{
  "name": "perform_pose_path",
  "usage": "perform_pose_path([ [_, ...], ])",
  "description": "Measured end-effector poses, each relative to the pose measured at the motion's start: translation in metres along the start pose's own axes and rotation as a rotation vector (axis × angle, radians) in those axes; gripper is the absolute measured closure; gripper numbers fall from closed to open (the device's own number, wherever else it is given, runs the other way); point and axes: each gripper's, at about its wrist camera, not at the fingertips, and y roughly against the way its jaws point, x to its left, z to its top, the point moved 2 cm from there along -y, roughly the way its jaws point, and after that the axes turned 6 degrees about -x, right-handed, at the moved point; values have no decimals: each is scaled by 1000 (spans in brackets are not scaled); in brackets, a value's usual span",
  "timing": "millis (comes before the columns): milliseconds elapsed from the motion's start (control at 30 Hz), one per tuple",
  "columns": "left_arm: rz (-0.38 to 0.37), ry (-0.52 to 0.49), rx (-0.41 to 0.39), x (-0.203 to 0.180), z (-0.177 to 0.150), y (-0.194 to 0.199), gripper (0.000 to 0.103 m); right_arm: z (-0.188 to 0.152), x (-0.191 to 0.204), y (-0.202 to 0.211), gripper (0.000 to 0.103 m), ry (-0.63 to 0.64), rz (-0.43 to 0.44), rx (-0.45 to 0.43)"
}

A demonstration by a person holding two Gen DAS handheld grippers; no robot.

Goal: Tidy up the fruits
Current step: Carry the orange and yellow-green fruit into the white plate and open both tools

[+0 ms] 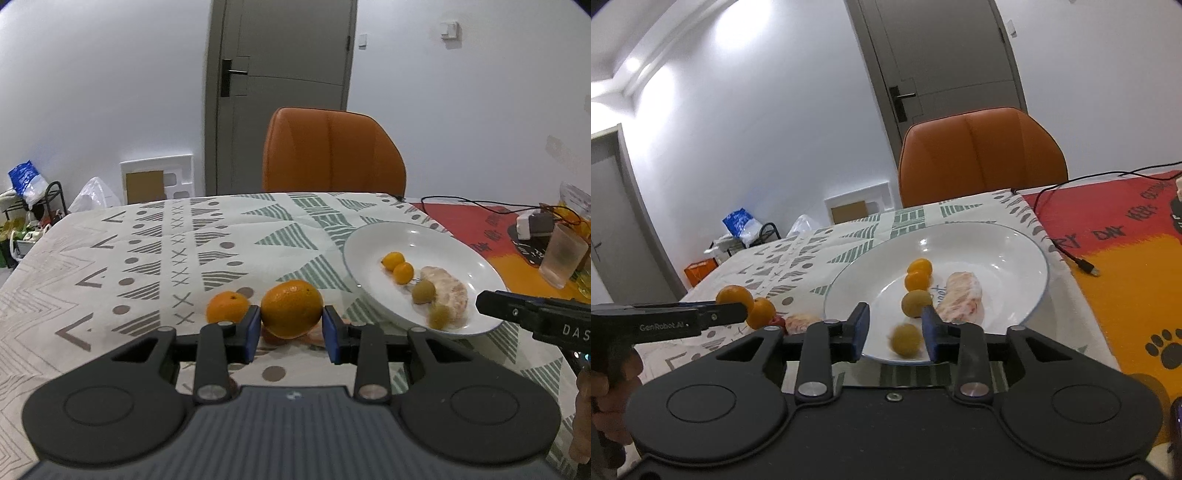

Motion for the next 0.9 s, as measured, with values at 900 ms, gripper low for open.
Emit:
perform_pose_path([
  [900, -109, -83, -33, -64, 25, -26, 69, -2, -28, 24, 63, -49, -33, -31],
])
